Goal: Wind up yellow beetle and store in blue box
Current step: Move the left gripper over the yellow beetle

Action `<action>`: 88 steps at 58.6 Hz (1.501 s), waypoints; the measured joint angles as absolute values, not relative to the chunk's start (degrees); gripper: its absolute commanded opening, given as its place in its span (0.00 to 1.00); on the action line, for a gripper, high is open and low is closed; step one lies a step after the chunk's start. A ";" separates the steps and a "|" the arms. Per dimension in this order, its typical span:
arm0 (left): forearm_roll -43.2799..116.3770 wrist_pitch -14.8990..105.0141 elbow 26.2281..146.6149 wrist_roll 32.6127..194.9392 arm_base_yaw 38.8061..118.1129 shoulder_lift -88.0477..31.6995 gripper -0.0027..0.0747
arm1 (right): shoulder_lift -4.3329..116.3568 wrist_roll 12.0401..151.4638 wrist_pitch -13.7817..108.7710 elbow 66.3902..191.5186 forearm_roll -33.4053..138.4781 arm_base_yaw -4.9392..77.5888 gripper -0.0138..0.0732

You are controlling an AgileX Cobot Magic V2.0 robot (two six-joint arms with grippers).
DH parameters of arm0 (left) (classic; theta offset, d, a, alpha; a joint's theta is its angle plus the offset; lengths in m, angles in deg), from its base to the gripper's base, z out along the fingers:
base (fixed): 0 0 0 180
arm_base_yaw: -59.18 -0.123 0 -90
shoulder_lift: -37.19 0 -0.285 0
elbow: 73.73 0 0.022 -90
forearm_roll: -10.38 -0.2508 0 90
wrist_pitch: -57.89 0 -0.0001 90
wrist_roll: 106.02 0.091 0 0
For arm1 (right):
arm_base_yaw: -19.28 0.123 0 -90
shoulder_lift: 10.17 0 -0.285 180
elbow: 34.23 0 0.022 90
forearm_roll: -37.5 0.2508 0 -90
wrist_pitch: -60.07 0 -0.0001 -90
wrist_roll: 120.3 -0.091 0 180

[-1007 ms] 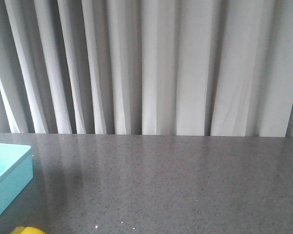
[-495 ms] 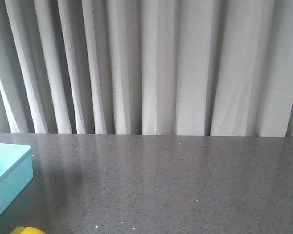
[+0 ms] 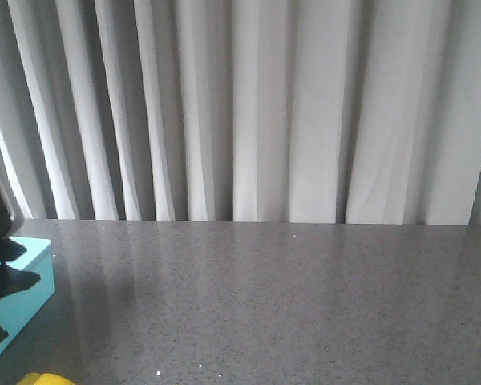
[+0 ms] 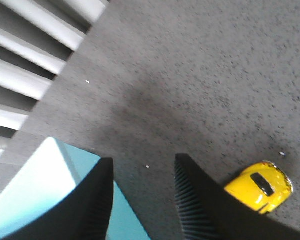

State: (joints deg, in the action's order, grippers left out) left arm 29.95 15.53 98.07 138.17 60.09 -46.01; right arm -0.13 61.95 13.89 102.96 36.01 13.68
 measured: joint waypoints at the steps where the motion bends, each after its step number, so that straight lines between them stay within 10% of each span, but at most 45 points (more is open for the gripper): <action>1: 29.79 15.39 98.07 138.17 60.09 -46.52 0.42 | -0.13 61.95 13.89 102.96 36.01 13.68 0.15; 27: 27.02 15.10 98.07 138.00 60.09 -50.68 0.43 | -0.13 61.95 13.89 102.96 36.01 13.68 0.15; 48: 26.04 15.05 98.07 133.37 60.09 -50.68 0.66 | -0.13 61.95 13.89 102.96 36.01 13.68 0.15; 88: 23.26 8.23 98.09 129.98 60.09 -56.29 0.67 | -0.13 61.95 13.89 102.96 36.01 13.68 0.15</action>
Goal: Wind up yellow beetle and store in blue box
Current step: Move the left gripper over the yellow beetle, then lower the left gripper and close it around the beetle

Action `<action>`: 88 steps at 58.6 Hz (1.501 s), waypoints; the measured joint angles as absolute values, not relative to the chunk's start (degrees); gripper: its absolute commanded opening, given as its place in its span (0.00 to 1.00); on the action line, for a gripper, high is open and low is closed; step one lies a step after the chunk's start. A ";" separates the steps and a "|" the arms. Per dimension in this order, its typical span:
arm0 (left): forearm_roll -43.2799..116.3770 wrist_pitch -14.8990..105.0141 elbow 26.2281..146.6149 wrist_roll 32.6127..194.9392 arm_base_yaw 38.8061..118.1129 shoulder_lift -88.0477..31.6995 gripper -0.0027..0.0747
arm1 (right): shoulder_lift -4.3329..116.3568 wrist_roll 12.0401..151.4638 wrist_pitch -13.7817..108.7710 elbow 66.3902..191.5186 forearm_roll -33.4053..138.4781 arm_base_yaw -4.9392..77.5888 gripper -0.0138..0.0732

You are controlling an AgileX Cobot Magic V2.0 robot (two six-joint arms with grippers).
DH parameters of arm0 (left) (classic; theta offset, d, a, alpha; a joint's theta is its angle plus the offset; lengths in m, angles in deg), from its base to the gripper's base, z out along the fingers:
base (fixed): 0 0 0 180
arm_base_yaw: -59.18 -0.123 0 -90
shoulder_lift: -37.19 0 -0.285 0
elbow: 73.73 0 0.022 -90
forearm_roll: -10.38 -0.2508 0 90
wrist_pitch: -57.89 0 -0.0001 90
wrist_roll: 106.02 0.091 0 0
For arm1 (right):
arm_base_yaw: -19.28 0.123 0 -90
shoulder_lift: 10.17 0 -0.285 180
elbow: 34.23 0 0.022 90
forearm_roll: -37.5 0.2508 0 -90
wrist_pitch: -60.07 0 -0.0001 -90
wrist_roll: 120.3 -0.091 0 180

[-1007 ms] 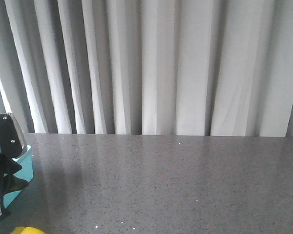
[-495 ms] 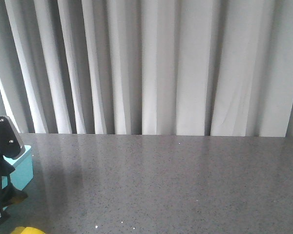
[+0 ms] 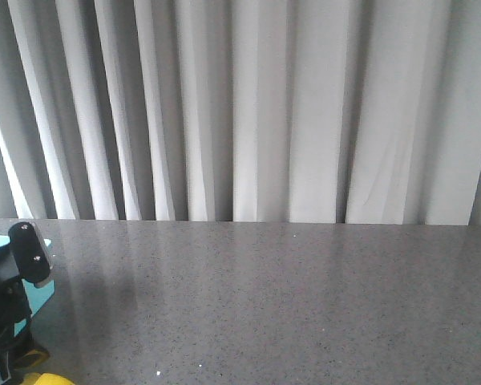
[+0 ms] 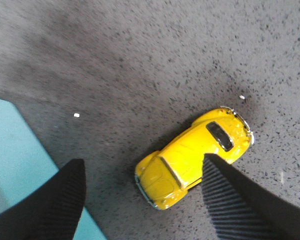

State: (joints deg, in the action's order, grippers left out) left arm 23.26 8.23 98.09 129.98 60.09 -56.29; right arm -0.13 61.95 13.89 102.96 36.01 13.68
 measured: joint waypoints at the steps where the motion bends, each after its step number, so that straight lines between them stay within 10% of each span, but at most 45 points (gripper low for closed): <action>1: 23.26 8.17 98.09 129.93 60.09 -56.67 0.67 | -0.13 61.95 13.89 102.96 36.01 13.68 0.15; 88: 25.12 4.63 99.65 137.51 60.13 -71.12 0.65 | -0.13 61.95 13.78 102.96 36.02 13.68 0.15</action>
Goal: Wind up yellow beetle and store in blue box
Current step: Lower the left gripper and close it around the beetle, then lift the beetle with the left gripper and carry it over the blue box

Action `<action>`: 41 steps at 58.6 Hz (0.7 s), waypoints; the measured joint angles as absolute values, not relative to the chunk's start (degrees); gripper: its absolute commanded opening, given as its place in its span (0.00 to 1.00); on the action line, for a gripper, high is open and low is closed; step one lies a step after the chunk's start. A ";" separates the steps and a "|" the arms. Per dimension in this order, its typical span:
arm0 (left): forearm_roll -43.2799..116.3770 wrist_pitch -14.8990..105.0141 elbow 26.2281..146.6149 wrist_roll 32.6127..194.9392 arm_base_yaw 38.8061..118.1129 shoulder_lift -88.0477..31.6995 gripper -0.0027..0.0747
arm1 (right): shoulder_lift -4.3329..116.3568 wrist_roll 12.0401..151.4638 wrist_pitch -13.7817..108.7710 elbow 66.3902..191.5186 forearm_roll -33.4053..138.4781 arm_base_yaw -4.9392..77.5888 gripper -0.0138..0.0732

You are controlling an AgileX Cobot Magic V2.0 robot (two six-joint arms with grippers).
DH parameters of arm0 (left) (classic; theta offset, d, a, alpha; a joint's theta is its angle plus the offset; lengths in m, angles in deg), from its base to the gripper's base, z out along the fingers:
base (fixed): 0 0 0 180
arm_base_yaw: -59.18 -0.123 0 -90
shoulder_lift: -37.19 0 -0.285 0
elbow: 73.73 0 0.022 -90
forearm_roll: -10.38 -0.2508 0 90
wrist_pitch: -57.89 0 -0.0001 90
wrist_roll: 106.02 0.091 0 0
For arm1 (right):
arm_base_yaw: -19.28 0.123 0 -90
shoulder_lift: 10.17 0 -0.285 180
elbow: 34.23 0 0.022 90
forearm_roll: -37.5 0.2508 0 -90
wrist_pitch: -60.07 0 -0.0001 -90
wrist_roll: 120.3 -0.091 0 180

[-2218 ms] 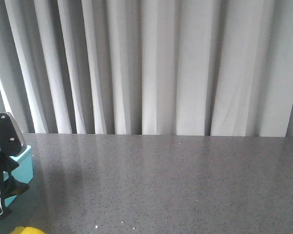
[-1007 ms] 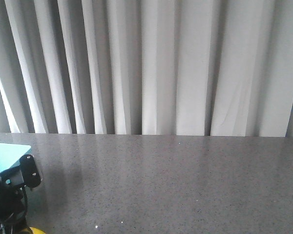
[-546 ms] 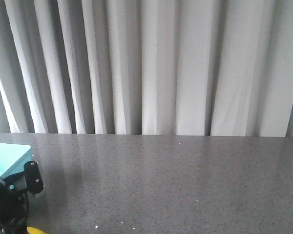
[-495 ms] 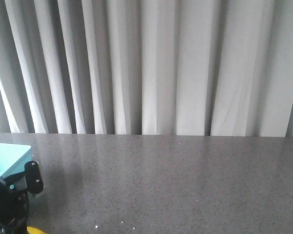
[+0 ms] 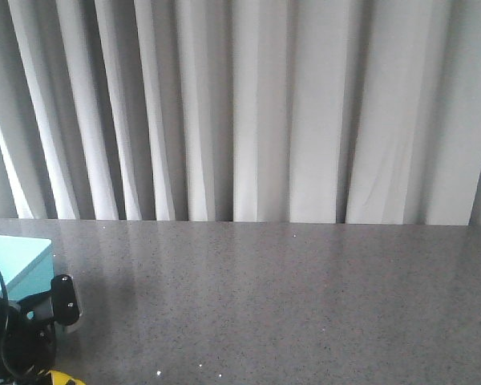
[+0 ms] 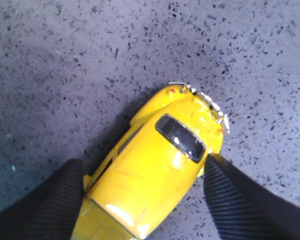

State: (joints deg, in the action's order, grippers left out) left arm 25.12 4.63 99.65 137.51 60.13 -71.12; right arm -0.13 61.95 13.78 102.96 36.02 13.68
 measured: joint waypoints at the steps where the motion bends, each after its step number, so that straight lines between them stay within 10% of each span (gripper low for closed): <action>1: 25.12 4.58 99.65 137.57 60.13 -71.17 0.64 | -0.13 61.95 13.78 102.96 36.02 13.68 0.15; 24: 25.35 4.64 99.72 137.98 60.13 -71.16 0.02 | -0.13 61.95 13.73 102.96 36.02 13.68 0.15; 41: 30.41 6.37 99.62 138.05 60.13 -71.23 0.03 | -0.13 61.95 13.73 102.96 36.02 13.68 0.15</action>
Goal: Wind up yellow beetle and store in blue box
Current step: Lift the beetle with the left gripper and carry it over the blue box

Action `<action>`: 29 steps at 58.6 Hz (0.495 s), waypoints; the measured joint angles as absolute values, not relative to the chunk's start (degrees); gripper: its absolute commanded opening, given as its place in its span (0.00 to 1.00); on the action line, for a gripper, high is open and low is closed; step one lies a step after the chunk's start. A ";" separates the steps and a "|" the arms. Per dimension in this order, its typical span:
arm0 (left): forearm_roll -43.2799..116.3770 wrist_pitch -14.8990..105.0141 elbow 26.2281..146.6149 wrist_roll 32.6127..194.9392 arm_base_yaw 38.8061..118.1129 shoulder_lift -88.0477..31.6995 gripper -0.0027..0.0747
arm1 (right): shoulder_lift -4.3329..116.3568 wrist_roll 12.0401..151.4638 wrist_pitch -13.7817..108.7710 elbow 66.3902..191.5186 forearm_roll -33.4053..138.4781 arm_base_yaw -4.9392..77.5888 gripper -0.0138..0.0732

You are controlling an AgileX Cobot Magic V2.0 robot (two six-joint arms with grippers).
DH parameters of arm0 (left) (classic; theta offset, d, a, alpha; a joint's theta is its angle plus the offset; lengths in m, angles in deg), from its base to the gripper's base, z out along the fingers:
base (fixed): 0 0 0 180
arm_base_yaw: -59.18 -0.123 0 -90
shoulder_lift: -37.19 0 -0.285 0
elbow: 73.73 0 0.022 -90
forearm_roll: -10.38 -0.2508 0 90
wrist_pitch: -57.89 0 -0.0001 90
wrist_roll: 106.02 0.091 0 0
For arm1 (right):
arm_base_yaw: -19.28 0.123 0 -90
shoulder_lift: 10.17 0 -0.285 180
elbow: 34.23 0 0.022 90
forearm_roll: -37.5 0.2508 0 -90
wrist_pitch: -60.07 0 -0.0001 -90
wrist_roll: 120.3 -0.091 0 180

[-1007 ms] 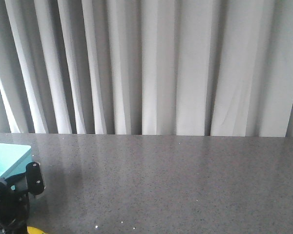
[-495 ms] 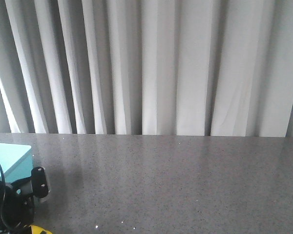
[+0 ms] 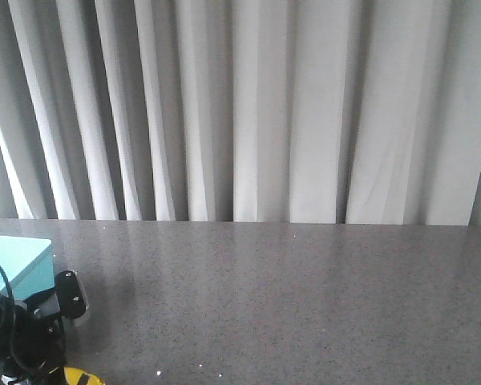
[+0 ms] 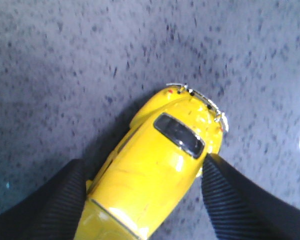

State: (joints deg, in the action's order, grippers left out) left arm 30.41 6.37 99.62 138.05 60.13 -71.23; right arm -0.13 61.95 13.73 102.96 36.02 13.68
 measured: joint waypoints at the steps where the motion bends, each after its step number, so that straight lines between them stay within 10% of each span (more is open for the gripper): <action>1: 30.93 6.53 99.62 138.05 60.13 -71.30 0.03 | -0.13 61.95 13.73 102.96 36.02 13.68 0.15; 29: 39.49 14.18 98.57 138.12 60.13 -61.28 0.03 | -0.13 61.95 13.73 102.96 36.02 13.68 0.15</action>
